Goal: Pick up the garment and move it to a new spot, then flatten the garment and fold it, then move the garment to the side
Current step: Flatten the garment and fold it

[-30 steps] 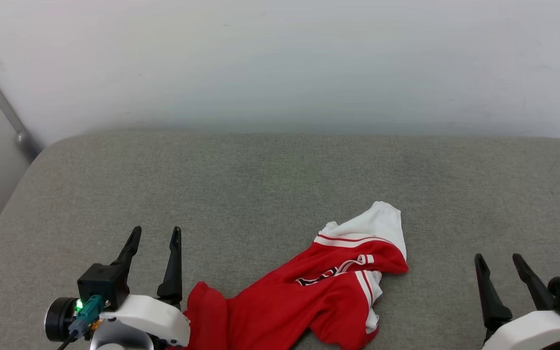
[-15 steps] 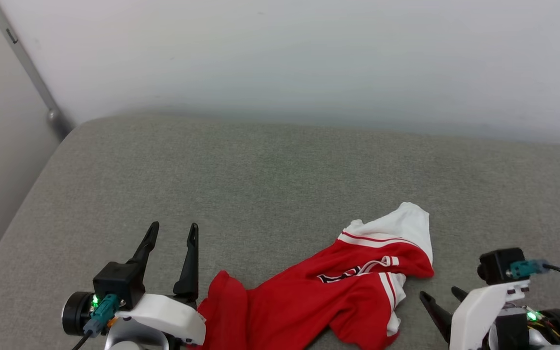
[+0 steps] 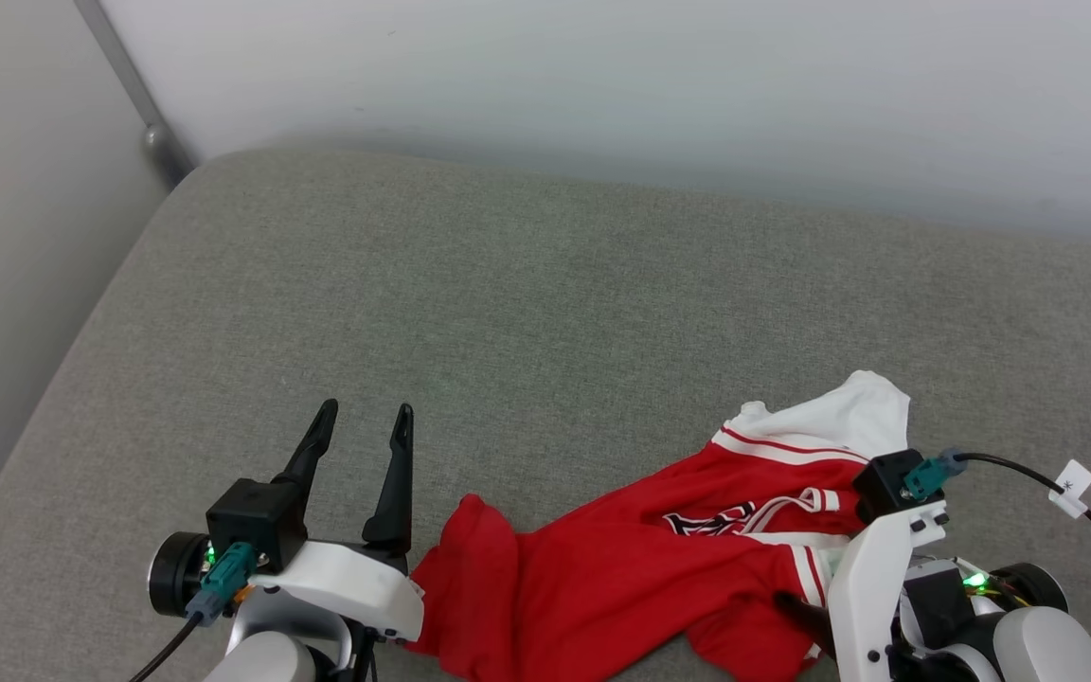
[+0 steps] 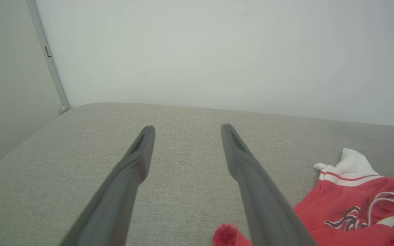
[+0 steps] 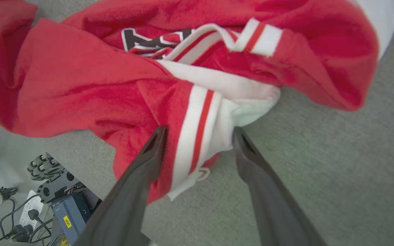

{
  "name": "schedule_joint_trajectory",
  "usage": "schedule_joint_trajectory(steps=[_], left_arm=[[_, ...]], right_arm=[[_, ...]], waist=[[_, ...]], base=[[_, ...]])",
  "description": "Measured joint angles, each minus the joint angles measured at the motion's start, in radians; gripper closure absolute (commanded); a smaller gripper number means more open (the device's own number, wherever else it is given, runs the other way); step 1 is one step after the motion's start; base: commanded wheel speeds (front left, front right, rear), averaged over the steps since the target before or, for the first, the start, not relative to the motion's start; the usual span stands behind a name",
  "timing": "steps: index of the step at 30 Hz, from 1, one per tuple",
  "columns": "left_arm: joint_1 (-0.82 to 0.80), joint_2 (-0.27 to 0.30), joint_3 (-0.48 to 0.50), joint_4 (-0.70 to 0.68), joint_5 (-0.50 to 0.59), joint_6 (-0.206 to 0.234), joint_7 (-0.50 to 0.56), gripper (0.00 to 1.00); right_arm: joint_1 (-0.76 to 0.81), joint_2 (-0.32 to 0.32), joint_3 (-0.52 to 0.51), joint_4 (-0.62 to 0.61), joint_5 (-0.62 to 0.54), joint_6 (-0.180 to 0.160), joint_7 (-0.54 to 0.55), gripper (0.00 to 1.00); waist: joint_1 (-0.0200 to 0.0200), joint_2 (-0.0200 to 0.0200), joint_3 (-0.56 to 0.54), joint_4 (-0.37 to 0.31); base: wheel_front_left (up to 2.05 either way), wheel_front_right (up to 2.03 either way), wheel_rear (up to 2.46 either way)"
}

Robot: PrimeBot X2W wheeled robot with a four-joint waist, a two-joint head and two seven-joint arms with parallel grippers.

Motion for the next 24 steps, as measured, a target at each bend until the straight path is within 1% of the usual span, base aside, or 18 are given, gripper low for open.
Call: schedule_joint_trajectory(steps=[1,2,8,11,14,17,19,20,21,24], left_arm=[[0.0,-0.002,0.005,0.004,0.002,-0.001,0.0,0.0],[0.0,-0.004,0.01,0.007,0.003,-0.004,0.0,0.0],[0.02,-0.009,0.031,0.022,0.017,-0.009,-0.001,0.0],[0.032,-0.009,0.033,0.026,0.018,-0.009,-0.003,0.0],[0.039,-0.01,0.034,0.026,0.018,-0.009,-0.003,0.0],[0.046,-0.011,0.033,0.028,0.017,-0.01,-0.003,0.0],[0.052,-0.01,0.033,0.028,0.012,-0.01,-0.002,0.0],[0.052,-0.01,0.033,0.028,0.012,-0.01,-0.002,0.0],[0.056,-0.007,0.033,0.028,0.009,-0.01,0.002,0.0],[0.061,-0.004,0.032,0.026,0.006,-0.01,0.004,0.0]], right_arm=[[0.0,-0.001,0.002,0.002,0.003,0.0,-0.003,0.84],[0.0,-0.003,0.005,0.001,0.004,0.0,-0.006,1.0],[-0.011,-0.052,0.03,-0.07,-0.026,0.0,-0.087,1.0],[-0.019,-0.084,0.024,-0.109,-0.062,0.0,-0.127,1.0],[-0.019,-0.107,-0.013,-0.136,-0.091,0.0,-0.181,1.0],[0.003,-0.112,-0.087,-0.144,-0.115,0.0,-0.244,1.0],[0.047,-0.097,-0.16,-0.138,-0.121,0.0,-0.28,1.0],[0.047,-0.097,-0.16,-0.138,-0.121,0.0,-0.28,1.0],[0.098,-0.074,-0.239,-0.122,-0.134,0.0,-0.327,1.0],[0.17,-0.029,-0.35,-0.066,-0.146,0.0,-0.394,1.0]], waist=[[0.0,0.0,0.0,-0.001],[0.0,0.0,0.0,-0.002],[0.0,0.0,-0.018,-0.034],[0.0,0.0,-0.031,-0.056],[0.0,0.0,-0.046,-0.08],[0.0,0.0,-0.06,-0.101],[-0.0001,0.0,-0.067,-0.113],[-0.0001,0.0,-0.067,-0.113],[-0.0001,0.0,-0.071,-0.124],[-0.0001,0.0,-0.072,-0.135]], base=[[0.0,0.0,0.0],[0.0,0.0,0.0],[0.0,0.0,0.0],[0.0,0.0,0.0],[0.0,0.0,0.0],[0.0,0.0,0.0],[0.0,0.0,0.0],[0.0,0.0,0.0],[0.0,0.0,0.0],[0.0,0.0,0.0]])
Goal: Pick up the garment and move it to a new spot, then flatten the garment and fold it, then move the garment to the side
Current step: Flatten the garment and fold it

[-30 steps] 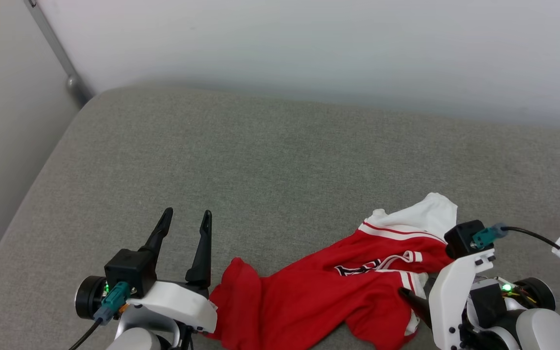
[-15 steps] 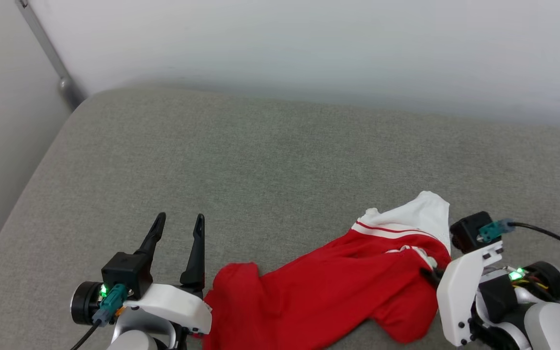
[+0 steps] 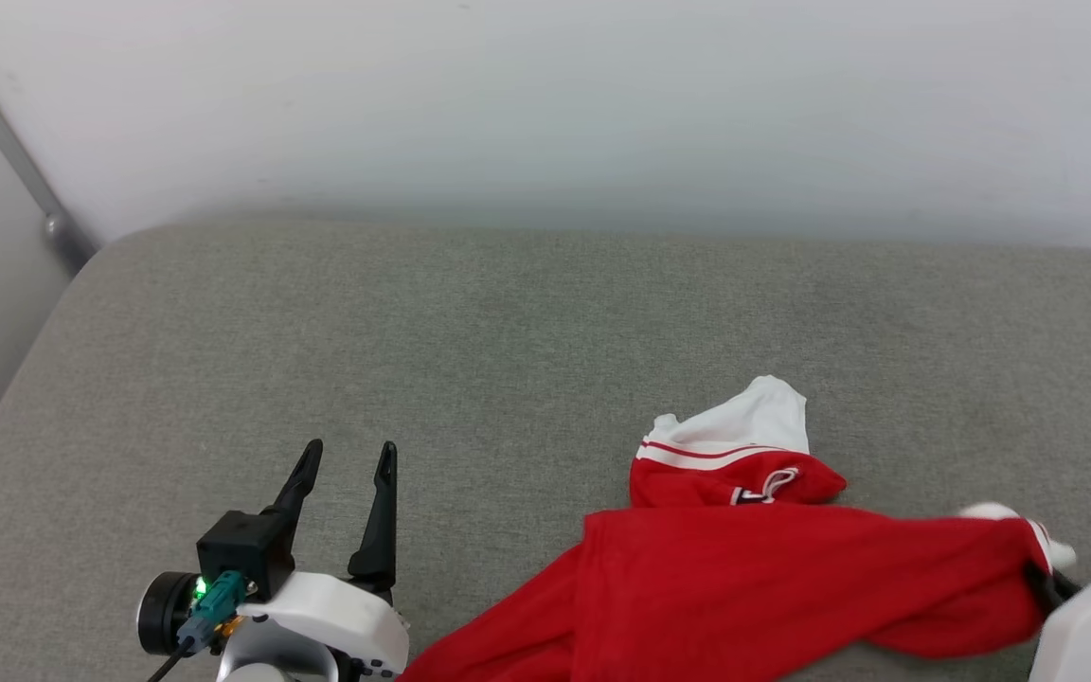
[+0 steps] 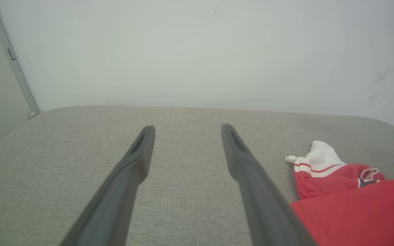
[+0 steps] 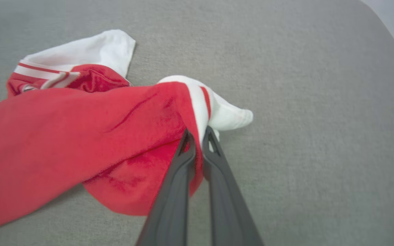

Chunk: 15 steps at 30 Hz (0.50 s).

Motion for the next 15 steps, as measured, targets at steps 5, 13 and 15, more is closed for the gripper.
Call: schedule_joint_trajectory(steps=[5,13,15], left_arm=[[0.015,0.01,0.007,-0.004,-0.01,0.005,0.007,0.0],[0.034,0.029,0.016,-0.015,-0.02,0.019,0.021,0.0],[0.038,0.034,0.02,-0.022,-0.021,0.026,0.025,0.0]], right_arm=[[0.063,0.062,-0.115,0.151,0.003,0.0,-0.123,1.0],[0.05,0.107,-0.162,0.25,0.017,0.0,-0.324,0.0],[0.041,0.111,-0.169,0.223,0.013,0.0,-0.394,0.0]], waist=[[0.0,0.0,0.002,-0.019],[0.0,0.0,-0.005,-0.045],[0.0,0.0,-0.01,-0.049]], base=[[0.0,0.0,0.0],[0.0,0.0,0.0],[0.0,0.0,0.0]])
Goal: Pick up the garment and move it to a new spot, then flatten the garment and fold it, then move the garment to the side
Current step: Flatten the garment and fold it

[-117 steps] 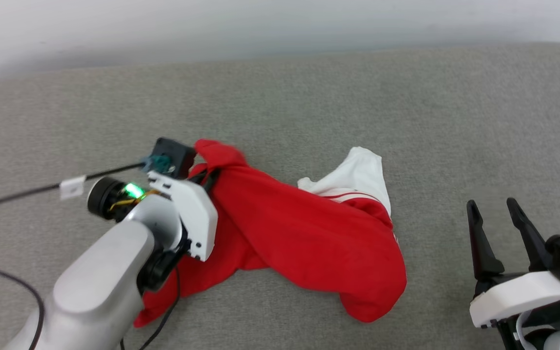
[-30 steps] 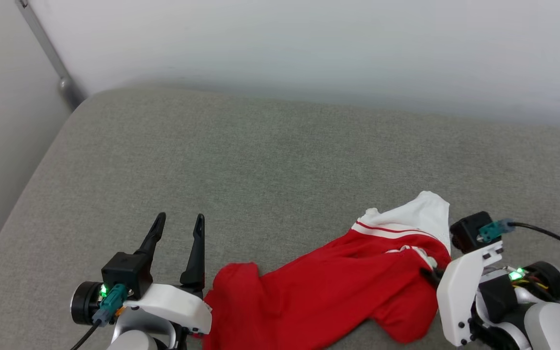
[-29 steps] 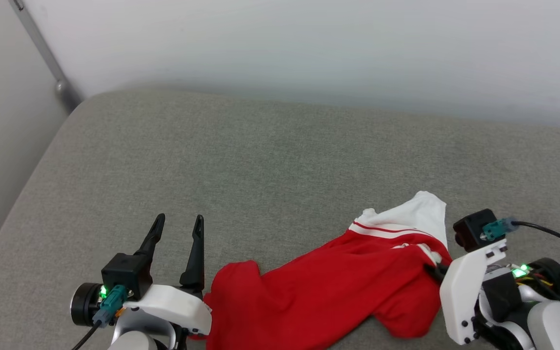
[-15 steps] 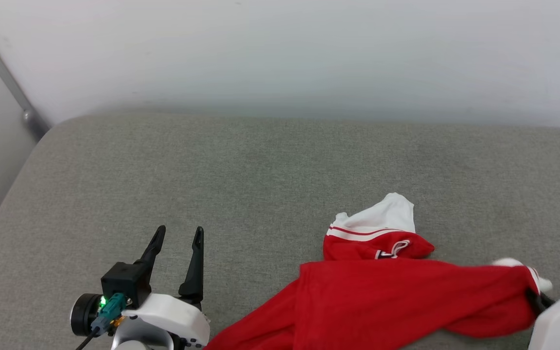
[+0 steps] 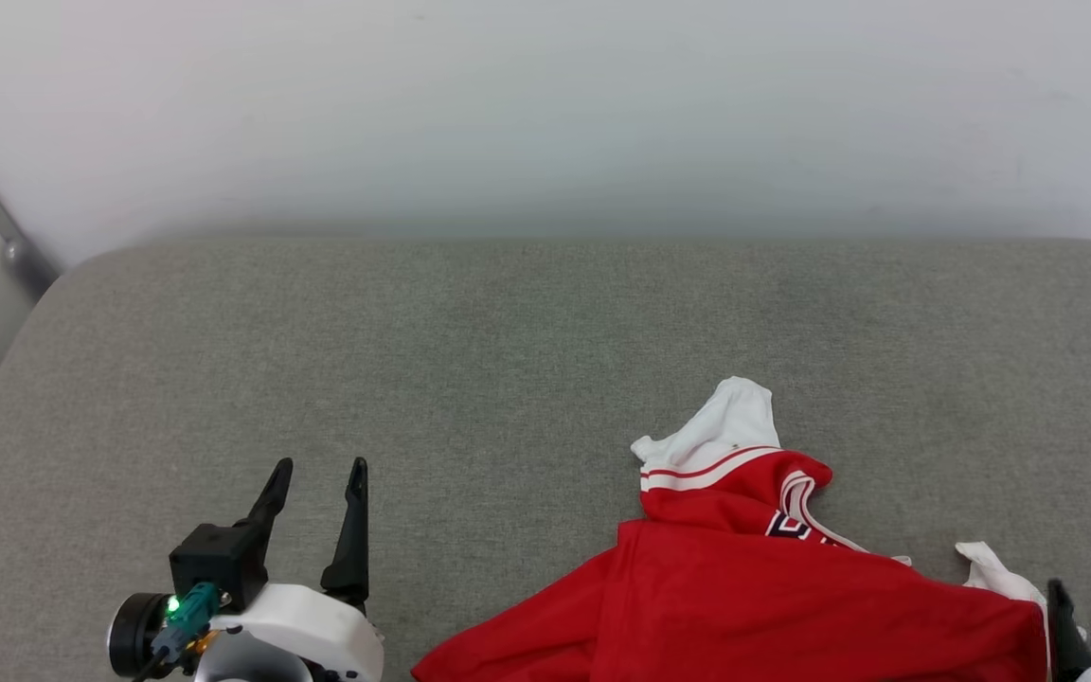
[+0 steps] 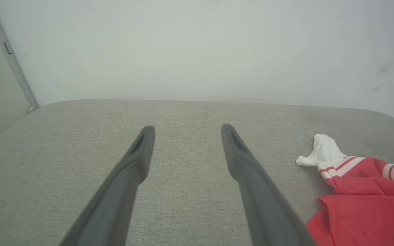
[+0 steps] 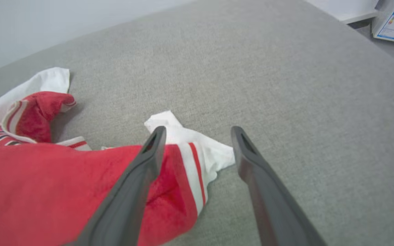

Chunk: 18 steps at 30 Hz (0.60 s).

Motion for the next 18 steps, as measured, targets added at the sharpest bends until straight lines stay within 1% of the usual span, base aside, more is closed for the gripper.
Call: schedule_joint_trajectory(steps=[3,6,10,12,13,15,18], left_arm=[[0.011,0.008,0.006,-0.006,-0.001,0.01,0.001,0.0],[0.02,0.014,0.01,-0.01,-0.003,0.017,0.005,0.0],[0.031,0.02,0.012,-0.015,-0.009,0.026,0.01,0.0],[0.037,0.022,0.012,-0.014,-0.01,0.027,0.012,0.0],[0.037,0.022,0.012,-0.014,-0.01,0.027,0.012,0.0],[0.039,0.026,0.011,-0.009,-0.017,0.027,0.018,0.0],[0.042,0.026,0.011,-0.007,-0.018,0.027,0.019,0.0]], right_arm=[[-0.001,0.006,0.007,-0.042,-0.027,0.0,-0.074,0.0],[-0.002,0.009,0.028,-0.091,-0.062,0.0,-0.119,0.0],[-0.001,0.019,0.073,-0.155,-0.103,0.0,-0.131,0.0],[0.002,0.023,0.105,-0.186,-0.113,0.0,-0.128,0.0],[0.002,0.023,0.105,-0.186,-0.113,0.0,-0.128,0.0],[0.021,0.03,0.144,-0.231,-0.125,0.0,-0.118,0.0],[0.037,0.034,0.167,-0.26,-0.131,0.0,-0.112,0.0]], waist=[[0.0,0.0,-0.009,-0.004],[0.0,0.0,-0.019,-0.008],[0.0,0.0,-0.032,-0.012],[0.0,0.0,-0.038,-0.014],[0.0,0.0,-0.038,-0.014],[0.0,0.0001,-0.044,-0.017],[0.0,0.0,-0.048,-0.019]], base=[[0.0,0.0,0.0],[0.0,0.0,0.0],[0.0,0.0,0.0],[0.0,0.0,0.0],[0.0,0.0,0.0],[0.0,0.0,0.0],[0.0,0.0,0.0]])
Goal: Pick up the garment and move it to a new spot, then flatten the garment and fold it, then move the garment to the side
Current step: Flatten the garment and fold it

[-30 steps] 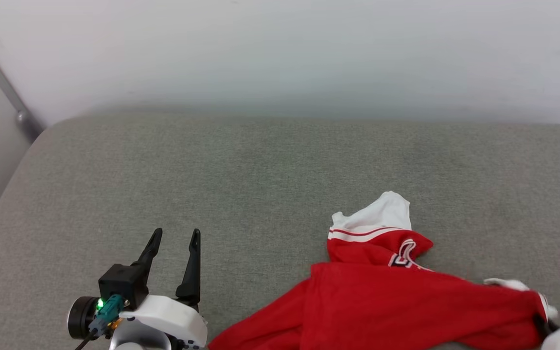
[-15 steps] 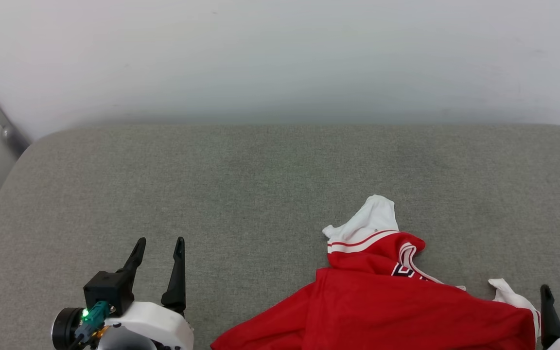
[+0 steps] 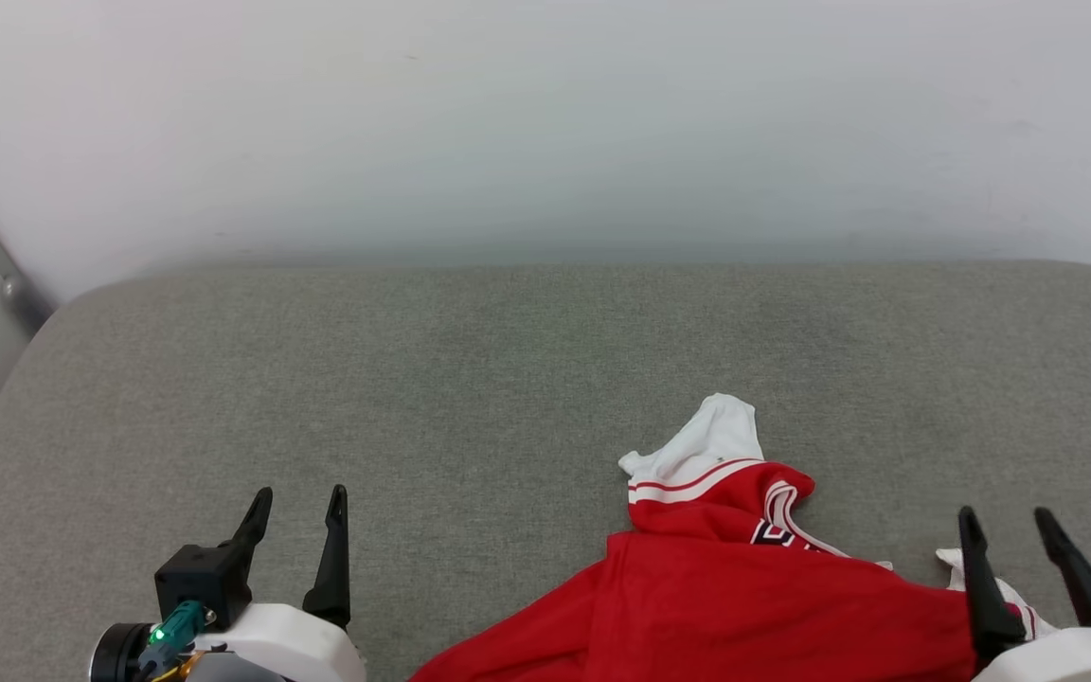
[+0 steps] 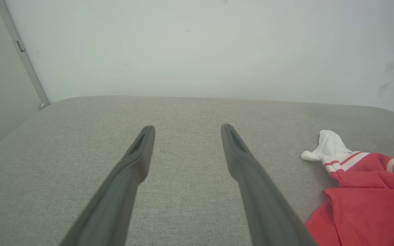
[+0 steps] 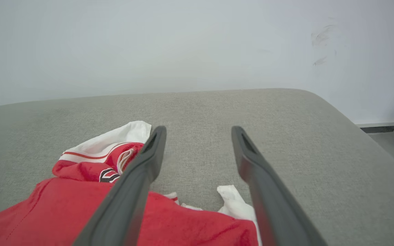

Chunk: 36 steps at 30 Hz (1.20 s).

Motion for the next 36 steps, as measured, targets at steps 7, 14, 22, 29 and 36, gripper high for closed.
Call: schedule_joint_trajectory(steps=[7,14,22,29,36], left_arm=[[0.012,0.003,0.004,0.001,-0.009,0.009,0.004,0.0],[0.005,-0.003,-0.002,-0.004,-0.007,0.009,-0.001,0.0],[-0.076,-0.021,-0.029,-0.012,0.026,-0.02,-0.01,0.0],[-0.161,-0.063,-0.046,0.021,0.045,-0.062,-0.027,0.0],[-0.17,-0.083,-0.047,0.058,0.047,-0.08,-0.037,0.0]], right_arm=[[0.061,0.01,0.024,-0.067,0.002,0.0,0.084,0.0],[0.03,-0.004,-0.047,-0.02,0.042,0.0,0.353,0.0],[-0.156,-0.161,-0.03,0.071,0.109,0.0,0.773,0.0],[-0.287,-0.235,0.013,0.205,0.127,0.0,0.995,0.0],[-0.3,-0.234,-0.012,0.249,0.135,0.0,1.099,1.0]], waist=[[0.0,0.0,-0.006,-0.014],[0.0,0.0,0.015,-0.017],[0.0,0.0001,0.092,0.016],[0.0001,0.0,0.198,0.076],[0.0,0.0,0.218,0.109]], base=[[0.0,0.0,0.0],[0.0,0.0,0.0],[0.0,0.0,0.0],[0.0,0.0,0.0],[0.0,0.0,0.0]])
